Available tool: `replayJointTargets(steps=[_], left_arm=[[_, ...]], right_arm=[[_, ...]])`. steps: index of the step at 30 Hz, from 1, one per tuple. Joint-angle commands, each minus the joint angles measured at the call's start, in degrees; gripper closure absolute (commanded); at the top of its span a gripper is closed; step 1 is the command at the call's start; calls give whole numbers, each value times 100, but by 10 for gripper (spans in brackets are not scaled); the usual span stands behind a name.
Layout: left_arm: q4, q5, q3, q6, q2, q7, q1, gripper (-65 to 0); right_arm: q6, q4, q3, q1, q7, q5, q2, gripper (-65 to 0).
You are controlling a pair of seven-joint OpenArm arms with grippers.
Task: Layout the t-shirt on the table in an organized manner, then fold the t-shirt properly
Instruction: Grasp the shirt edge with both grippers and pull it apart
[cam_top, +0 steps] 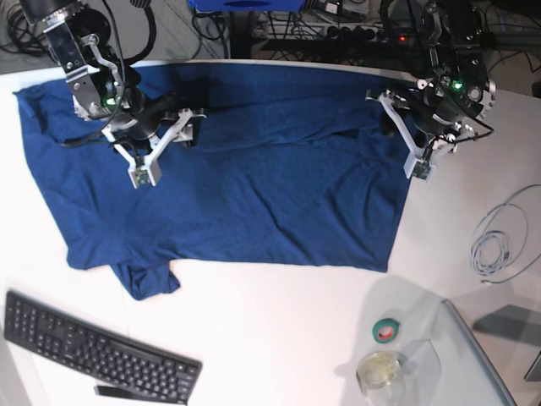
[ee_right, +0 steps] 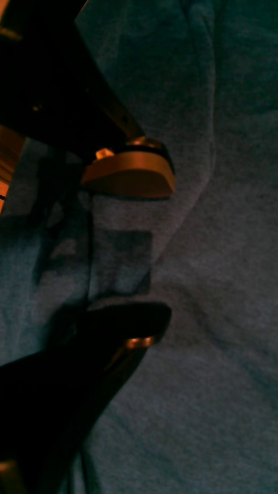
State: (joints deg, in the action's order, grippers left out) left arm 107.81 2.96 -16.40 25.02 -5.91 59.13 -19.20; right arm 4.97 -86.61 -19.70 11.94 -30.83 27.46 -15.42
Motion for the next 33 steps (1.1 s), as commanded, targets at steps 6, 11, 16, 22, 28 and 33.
replayJointTargets(steps=[6,11,16,22,28,33], left_arm=[[186,69,1,-36,59,-107,26,-329],[-289,69,10,-36,182,-520,157,-202],[-1141,69,36,-36,182,-907,351,0],[-1739,16,-78,-44,130,-1171,395,0],[-1581,60,-1045,-44,174,-1153,316,0],[-957,77,-1362,-27,174,-1135,61,0]], right_arm=[[-27,-144,32,-38,116,27,-54,-404],[-27,-144,23,-38,116,27,-54,-404],[-27,-144,6,-38,116,27,-45,-404],[-27,-117,32,-38,125,27,-54,-404],[-27,-144,32,-38,133,27,-62,-404],[17,-838,225,322,863,27,-247,-404]])
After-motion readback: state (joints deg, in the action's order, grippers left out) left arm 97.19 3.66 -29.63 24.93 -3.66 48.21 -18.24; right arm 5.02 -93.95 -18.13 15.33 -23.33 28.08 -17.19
